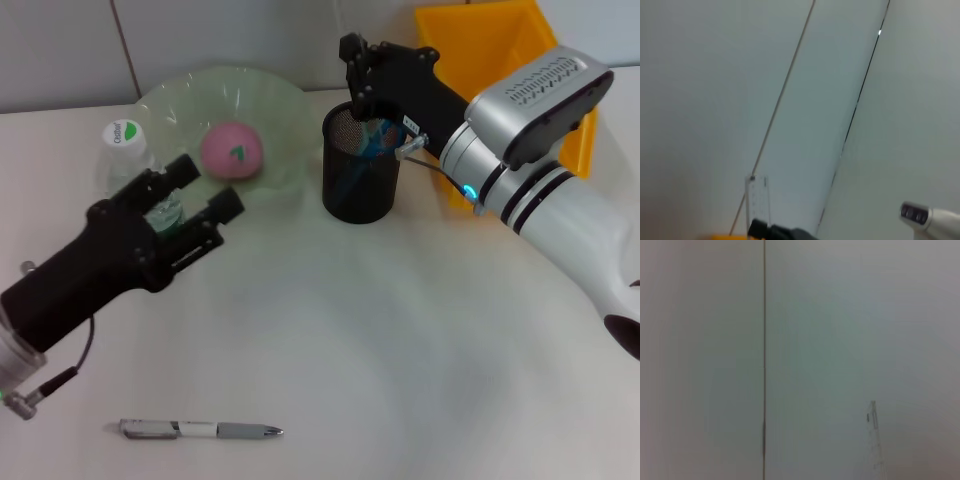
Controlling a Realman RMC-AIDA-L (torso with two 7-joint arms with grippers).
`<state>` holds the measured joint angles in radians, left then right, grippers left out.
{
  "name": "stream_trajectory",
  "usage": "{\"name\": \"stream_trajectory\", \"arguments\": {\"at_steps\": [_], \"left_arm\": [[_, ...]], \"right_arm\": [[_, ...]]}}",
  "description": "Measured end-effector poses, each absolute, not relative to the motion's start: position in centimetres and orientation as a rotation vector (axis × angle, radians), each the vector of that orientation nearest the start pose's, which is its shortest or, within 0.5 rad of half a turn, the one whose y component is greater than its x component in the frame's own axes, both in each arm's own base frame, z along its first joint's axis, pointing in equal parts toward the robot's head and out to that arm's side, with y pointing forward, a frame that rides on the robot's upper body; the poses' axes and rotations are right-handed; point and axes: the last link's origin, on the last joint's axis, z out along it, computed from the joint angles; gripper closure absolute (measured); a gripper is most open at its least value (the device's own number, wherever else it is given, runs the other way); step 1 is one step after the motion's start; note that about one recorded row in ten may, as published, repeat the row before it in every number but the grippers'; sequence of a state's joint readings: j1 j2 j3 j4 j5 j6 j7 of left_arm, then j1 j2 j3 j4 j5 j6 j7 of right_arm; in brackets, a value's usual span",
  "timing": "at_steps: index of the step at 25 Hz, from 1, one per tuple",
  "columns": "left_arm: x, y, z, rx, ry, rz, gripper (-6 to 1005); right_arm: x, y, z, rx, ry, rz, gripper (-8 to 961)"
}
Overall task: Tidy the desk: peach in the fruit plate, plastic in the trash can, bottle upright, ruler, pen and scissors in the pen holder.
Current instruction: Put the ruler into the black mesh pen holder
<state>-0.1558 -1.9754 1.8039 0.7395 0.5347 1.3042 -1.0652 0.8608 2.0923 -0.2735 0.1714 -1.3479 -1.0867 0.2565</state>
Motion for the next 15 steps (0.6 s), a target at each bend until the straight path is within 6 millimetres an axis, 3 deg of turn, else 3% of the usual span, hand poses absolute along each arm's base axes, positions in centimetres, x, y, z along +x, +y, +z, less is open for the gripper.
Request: {"name": "stream_trajectory", "arguments": {"at_steps": [15], "left_arm": [[-24.1,26.9,-0.7,-2.27,-0.599,-1.389,208]], "right_arm": [[19.8,41.2,-7.8,-2.038,0.428,0.786,842]]}}
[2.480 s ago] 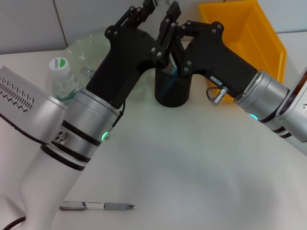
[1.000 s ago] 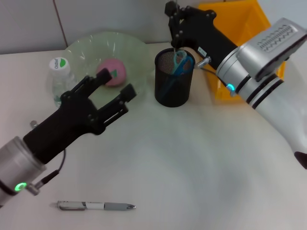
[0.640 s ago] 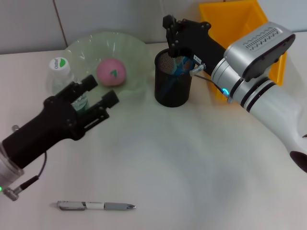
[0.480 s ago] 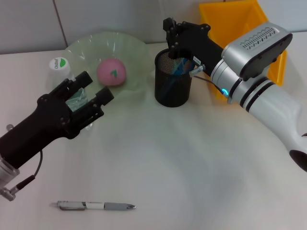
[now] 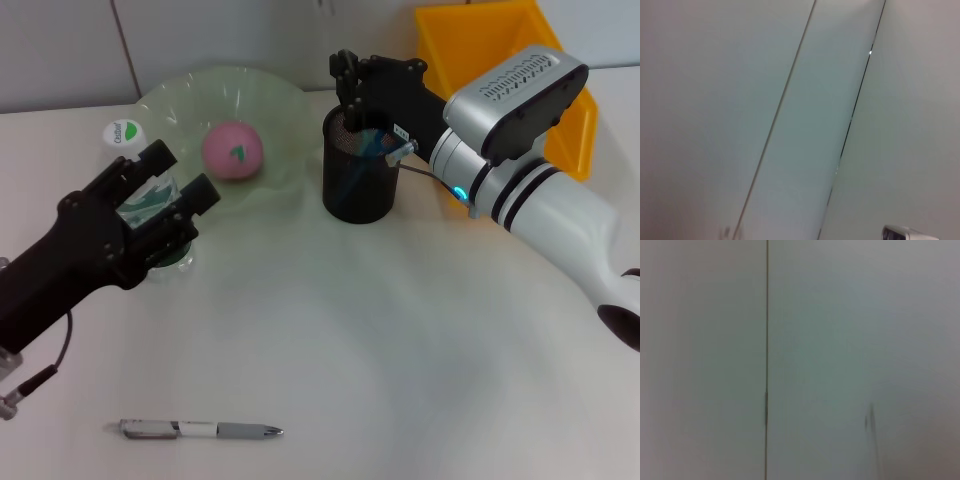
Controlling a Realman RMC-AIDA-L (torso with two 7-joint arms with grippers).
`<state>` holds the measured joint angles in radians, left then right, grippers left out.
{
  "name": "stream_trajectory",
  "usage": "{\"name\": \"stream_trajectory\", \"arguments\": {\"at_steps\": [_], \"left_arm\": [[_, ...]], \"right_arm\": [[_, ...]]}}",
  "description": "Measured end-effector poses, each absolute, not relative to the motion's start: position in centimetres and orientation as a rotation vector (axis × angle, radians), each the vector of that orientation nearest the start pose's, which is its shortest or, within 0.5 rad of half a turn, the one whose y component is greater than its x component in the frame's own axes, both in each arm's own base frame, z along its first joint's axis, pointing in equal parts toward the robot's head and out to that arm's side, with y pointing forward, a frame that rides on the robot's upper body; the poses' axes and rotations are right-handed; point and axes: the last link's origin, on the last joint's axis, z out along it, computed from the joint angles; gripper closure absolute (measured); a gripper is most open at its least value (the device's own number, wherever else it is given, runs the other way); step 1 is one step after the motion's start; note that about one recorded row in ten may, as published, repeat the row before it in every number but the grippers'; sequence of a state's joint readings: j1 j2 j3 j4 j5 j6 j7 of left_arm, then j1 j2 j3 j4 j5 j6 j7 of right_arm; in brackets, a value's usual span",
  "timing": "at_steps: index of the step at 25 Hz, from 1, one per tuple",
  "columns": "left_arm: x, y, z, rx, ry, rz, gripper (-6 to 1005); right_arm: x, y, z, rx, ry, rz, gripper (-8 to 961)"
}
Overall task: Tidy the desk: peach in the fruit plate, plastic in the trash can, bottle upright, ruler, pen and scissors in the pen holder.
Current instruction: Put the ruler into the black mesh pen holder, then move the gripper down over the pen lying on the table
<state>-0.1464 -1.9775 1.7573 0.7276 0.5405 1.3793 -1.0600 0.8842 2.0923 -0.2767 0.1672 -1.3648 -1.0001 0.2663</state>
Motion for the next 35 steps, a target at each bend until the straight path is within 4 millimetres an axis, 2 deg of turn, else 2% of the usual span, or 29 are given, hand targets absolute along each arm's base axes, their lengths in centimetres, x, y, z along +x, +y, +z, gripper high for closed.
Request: {"name": "stream_trajectory", "arguments": {"at_steps": [9,13,18,19,20,21,23,26,29,30,31,32,34,35], "left_arm": [[-24.5,26.6,0.1,-2.237,-0.585,-1.403,210],[-24.5,26.4,0.1,-2.24,-0.578,-1.407,210],[-24.3,26.3,-0.2,-2.276,-0.567,-1.393,211],[-24.3,26.4,-0.2,-2.286,-0.564,-1.388,211],[-24.3,26.4,-0.2,-2.302,-0.557,-1.38,211],[-24.3,26.5,-0.2,-2.332,-0.544,-1.363,212],[-24.2,26.6,-0.1,-2.377,-0.535,-1.339,212],[-24.0,26.9,0.5,-2.492,-0.524,-1.291,212],[-23.8,27.1,1.1,-2.577,-0.499,-1.244,213],[-23.5,27.3,1.6,-2.626,-0.475,-1.202,213],[-23.4,27.4,2.0,-2.671,-0.458,-1.156,213],[-23.0,27.6,2.5,-2.75,-0.429,-1.066,213],[-22.8,27.7,2.7,-2.774,-0.419,-1.039,214],[-22.5,27.9,3.2,-2.842,-0.405,-0.95,214]], "right_arm": [[20.4,40.7,-7.4,-2.016,0.462,0.833,826],[20.7,40.1,-6.5,-2.009,0.462,0.915,681],[22.2,39.3,-4.6,-1.986,0.54,1.04,466],[22.5,38.9,-4.2,-1.986,0.55,1.071,419],[23.1,37.9,-2.9,-1.995,0.573,1.166,372],[23.1,37.9,-2.9,-1.995,0.573,1.166,312],[23.8,36.5,-1.3,-2.032,0.593,1.264,191],[24.8,34.3,1.0,-2.123,0.617,1.369,182],[25.4,32.0,3.0,-2.257,0.601,1.383,176],[25.7,30.5,4.2,-2.355,0.586,1.358,176],[25.7,30.5,4.2,-2.355,0.586,1.358,176],[26.0,29.5,4.9,-2.435,0.588,1.315,176],[26.2,28.9,5.2,-2.487,0.596,1.281,176],[26.4,28.6,5.5,-2.537,0.608,1.242,176]]}}
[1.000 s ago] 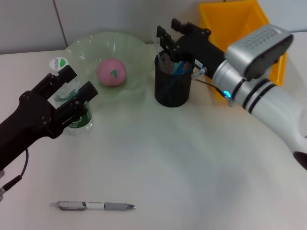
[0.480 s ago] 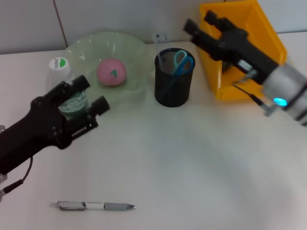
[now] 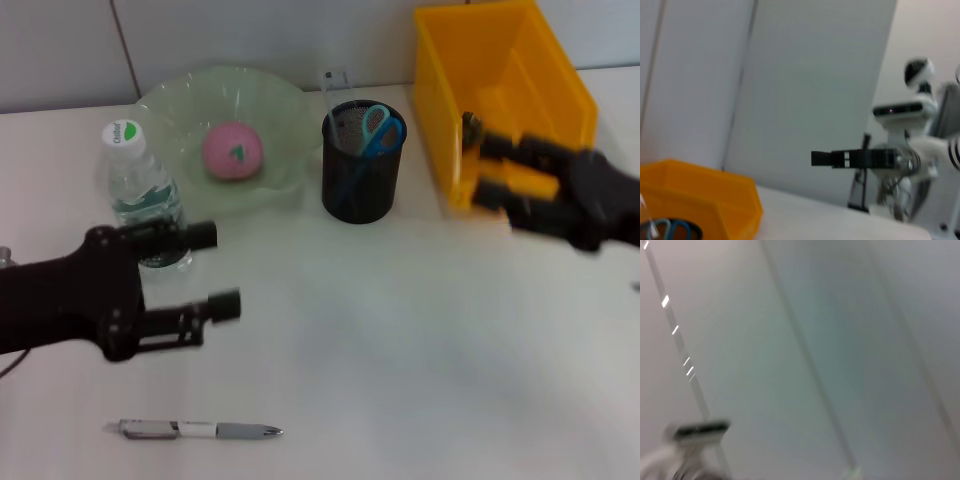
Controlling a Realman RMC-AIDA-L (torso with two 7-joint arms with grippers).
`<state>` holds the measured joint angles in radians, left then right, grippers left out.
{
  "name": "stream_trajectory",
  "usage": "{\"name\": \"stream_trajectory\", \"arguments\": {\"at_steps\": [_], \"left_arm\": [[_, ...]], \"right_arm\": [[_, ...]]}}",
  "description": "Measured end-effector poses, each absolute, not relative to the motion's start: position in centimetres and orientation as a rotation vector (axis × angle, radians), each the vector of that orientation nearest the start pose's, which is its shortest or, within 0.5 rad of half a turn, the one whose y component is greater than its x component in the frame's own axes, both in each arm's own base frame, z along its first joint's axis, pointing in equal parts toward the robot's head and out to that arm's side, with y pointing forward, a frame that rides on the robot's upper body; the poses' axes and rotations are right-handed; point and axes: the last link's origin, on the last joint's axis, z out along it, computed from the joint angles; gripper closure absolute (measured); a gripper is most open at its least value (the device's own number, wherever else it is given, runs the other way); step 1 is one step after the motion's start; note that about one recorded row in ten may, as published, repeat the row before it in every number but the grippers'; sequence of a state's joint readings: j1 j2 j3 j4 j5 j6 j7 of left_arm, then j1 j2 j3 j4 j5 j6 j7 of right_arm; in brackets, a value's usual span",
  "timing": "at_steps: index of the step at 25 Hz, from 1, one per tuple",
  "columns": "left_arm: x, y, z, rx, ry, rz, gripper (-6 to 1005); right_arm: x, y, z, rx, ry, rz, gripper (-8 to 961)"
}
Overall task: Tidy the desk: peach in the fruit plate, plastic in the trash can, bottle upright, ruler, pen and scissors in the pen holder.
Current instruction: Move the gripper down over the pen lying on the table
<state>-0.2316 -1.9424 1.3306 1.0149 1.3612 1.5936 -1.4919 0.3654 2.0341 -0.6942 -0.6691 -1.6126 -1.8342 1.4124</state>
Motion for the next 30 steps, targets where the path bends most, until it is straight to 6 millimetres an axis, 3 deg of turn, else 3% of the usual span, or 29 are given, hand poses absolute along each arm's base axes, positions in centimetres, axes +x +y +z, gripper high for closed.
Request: {"name": "stream_trajectory", "arguments": {"at_steps": [4,5,6,9,10,12,14,15,17,21,30], "left_arm": [[-21.6,28.5,3.9,-2.943,-0.374,-0.79,214],[-20.0,29.3,4.3,-3.049,-0.309,-0.541,215],[-19.3,29.6,4.3,-3.077,-0.272,-0.442,215],[-18.9,29.8,4.2,-3.09,-0.25,-0.381,215],[-17.0,30.5,3.7,-3.113,-0.133,-0.125,215],[-17.0,30.5,3.7,-3.113,-0.133,-0.125,216],[-15.1,31.2,2.6,-3.155,-0.047,0.113,216],[-15.1,31.2,2.6,-3.155,-0.047,0.113,216],[-14.0,31.1,0.8,-3.217,-0.019,0.34,216],[-14.1,31.0,-0.9,-3.186,0.063,0.576,217],[-14.9,30.5,-2.5,-3.07,0.157,0.894,218]], "right_arm": [[27.1,27.8,6.2,-2.706,0.693,1.095,176],[27.2,27.8,6.2,-2.73,0.705,1.072,176],[27.3,27.8,6.3,-2.747,0.716,1.05,176],[27.4,28.0,6.5,-2.777,0.724,1.004,176],[27.3,28.1,6.6,-2.783,0.725,0.991,176],[27.2,28.4,6.7,-2.798,0.724,0.954,176],[27.1,28.7,7.0,-2.808,0.721,0.923,176],[27.0,28.8,7.1,-2.813,0.715,0.906,176],[26.9,29.2,7.5,-2.82,0.703,0.878,176],[26.5,30.1,7.9,-2.85,0.682,0.815,176],[25.6,31.2,8.0,-2.879,0.661,0.755,176]]}}
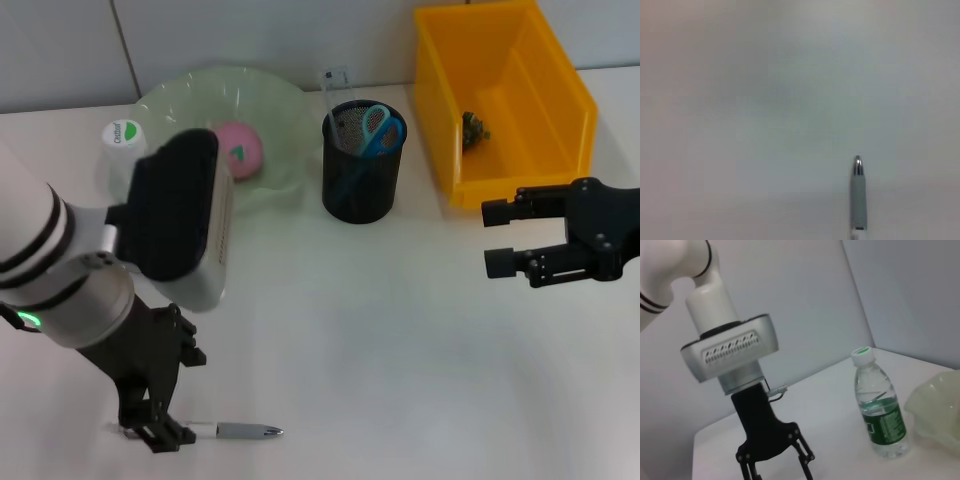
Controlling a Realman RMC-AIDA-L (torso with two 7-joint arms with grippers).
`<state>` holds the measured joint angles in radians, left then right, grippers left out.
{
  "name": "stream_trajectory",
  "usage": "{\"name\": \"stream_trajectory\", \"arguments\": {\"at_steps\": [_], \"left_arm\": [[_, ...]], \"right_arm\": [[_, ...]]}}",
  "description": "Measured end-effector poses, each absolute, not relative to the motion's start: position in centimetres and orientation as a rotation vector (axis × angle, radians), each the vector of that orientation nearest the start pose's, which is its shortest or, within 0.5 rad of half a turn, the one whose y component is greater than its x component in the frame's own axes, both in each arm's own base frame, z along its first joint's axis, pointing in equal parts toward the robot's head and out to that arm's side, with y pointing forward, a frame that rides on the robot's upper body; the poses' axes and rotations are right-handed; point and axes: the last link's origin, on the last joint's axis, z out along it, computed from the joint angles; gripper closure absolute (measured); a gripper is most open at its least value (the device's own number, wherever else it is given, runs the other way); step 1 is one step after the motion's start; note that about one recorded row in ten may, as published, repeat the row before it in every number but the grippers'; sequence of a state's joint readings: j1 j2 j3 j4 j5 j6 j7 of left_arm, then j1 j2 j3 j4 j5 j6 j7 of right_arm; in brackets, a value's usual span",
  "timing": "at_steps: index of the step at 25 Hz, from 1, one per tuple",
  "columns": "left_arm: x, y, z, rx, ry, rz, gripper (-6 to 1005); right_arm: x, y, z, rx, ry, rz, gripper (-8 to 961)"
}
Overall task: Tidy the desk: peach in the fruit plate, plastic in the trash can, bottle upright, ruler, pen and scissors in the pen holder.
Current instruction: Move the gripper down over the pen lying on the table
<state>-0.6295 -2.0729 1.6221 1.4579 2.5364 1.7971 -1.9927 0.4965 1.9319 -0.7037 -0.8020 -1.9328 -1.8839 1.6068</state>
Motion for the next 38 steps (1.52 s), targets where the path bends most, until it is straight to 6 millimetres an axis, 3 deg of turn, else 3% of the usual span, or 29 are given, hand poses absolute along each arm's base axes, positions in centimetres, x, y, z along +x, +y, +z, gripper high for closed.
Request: {"name": "stream_trajectory", "arguments": {"at_steps": [8,30,38], "left_arm": [[-15.3,30.4,-2.9,-3.068,0.163,0.931,220],[-17.0,30.2,-6.7,-3.048,0.249,1.002,223],[-16.6,30.2,-6.7,-3.053,0.272,1.004,407]], "right_arm": [[25.4,31.6,8.3,-2.872,0.645,0.737,176],[25.3,32.0,8.2,-2.862,0.623,0.703,177],[25.2,32.3,8.2,-2.868,0.618,0.675,177]]}}
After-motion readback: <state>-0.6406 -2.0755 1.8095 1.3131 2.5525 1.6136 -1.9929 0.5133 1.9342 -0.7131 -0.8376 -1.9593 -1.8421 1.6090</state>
